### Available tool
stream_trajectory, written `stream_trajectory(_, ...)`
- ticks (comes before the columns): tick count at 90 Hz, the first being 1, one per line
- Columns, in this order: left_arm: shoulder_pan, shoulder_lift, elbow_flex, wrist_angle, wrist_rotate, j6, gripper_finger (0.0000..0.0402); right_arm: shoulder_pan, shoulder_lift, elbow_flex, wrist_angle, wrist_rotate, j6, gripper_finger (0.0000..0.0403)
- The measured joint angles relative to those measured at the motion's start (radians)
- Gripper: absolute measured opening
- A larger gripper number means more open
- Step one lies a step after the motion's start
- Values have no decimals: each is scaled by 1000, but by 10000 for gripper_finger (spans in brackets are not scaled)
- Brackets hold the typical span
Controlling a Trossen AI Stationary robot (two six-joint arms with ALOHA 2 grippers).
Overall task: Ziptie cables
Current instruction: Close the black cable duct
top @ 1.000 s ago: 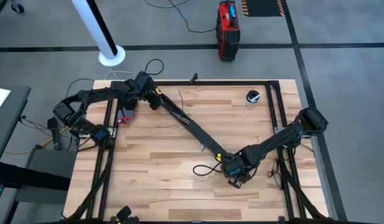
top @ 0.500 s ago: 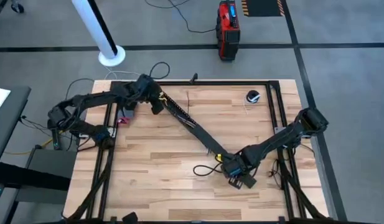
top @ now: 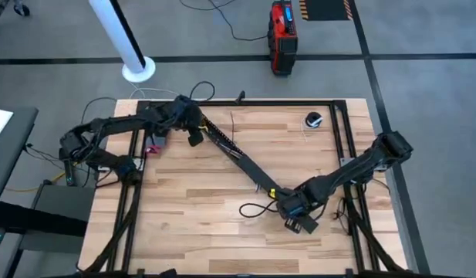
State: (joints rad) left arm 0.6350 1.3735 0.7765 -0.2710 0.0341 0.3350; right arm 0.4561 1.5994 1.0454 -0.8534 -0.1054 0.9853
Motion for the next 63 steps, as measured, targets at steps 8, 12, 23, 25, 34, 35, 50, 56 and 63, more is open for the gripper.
stream_trajectory(8,-45,0,0,0,1,41,117,-8,-12,0,-1,14,-6,0)
stream_trajectory(12,-71,0,0,0,14,63,115,-13,-18,0,1,19,-12,0)
stream_trajectory(23,-158,0,0,15,114,84,104,-29,-25,0,2,30,-35,0)
stream_trajectory(25,-174,2,0,27,135,80,101,-32,-25,0,2,32,-42,0)
stream_trajectory(34,-250,30,0,91,180,46,76,-45,-25,0,3,59,-72,0)
stream_trajectory(35,-257,35,0,96,179,43,72,-47,-25,0,4,60,-74,0)
stream_trajectory(50,-332,122,-1,186,191,4,7,-73,-25,0,16,91,-94,0)
stream_trajectory(56,-340,148,-1,237,227,-31,6,-74,-25,0,22,91,-97,0)
stream_trajectory(63,-348,173,-1,298,280,-69,2,-70,-25,0,19,91,-97,0)
